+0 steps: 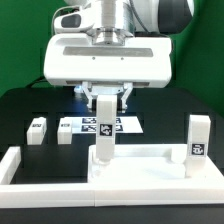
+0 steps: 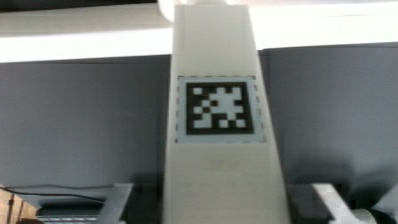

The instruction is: Assemble desk

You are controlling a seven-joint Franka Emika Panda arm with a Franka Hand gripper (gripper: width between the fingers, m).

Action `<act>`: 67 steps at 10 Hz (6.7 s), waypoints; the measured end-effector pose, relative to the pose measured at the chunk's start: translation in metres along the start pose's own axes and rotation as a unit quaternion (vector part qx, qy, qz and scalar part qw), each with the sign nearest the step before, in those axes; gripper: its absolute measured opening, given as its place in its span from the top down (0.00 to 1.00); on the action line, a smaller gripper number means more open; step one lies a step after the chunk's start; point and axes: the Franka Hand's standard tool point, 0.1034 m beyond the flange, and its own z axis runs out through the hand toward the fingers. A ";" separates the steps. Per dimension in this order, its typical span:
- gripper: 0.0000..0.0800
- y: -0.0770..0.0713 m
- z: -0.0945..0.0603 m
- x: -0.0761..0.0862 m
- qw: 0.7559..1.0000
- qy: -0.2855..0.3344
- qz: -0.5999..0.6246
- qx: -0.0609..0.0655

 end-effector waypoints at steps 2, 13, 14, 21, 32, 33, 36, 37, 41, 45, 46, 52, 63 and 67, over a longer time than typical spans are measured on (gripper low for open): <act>0.64 0.002 0.002 -0.003 1.000 -0.003 0.000 -0.001; 0.64 0.007 0.016 -0.015 1.000 -0.010 0.000 -0.008; 0.64 0.007 0.017 -0.014 1.000 -0.006 0.000 -0.011; 0.20 0.009 0.017 -0.014 1.000 -0.002 -0.001 -0.014; 0.19 -0.002 0.022 -0.015 0.983 -0.172 0.044 0.048; 0.19 0.004 0.022 -0.021 0.975 -0.211 0.041 0.051; 0.19 0.010 0.018 -0.016 0.950 -0.302 0.039 0.061; 0.19 0.008 0.018 -0.014 0.951 -0.299 0.044 0.059; 0.64 0.010 0.019 -0.015 0.943 -0.304 0.133 0.030; 0.64 0.009 0.020 -0.016 0.915 -0.302 0.268 -0.013; 0.64 0.009 0.021 -0.016 0.901 -0.298 0.313 -0.027; 0.64 -0.002 0.024 -0.014 0.704 -0.282 0.645 -0.088; 0.19 0.015 0.020 -0.011 0.959 -0.264 0.097 0.030; 0.32 0.014 0.020 -0.010 0.957 -0.263 0.119 0.025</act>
Offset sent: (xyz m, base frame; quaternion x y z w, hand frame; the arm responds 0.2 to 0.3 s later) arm -0.0027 -0.0048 -0.0015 -0.0007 0.0017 -0.0054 1.0000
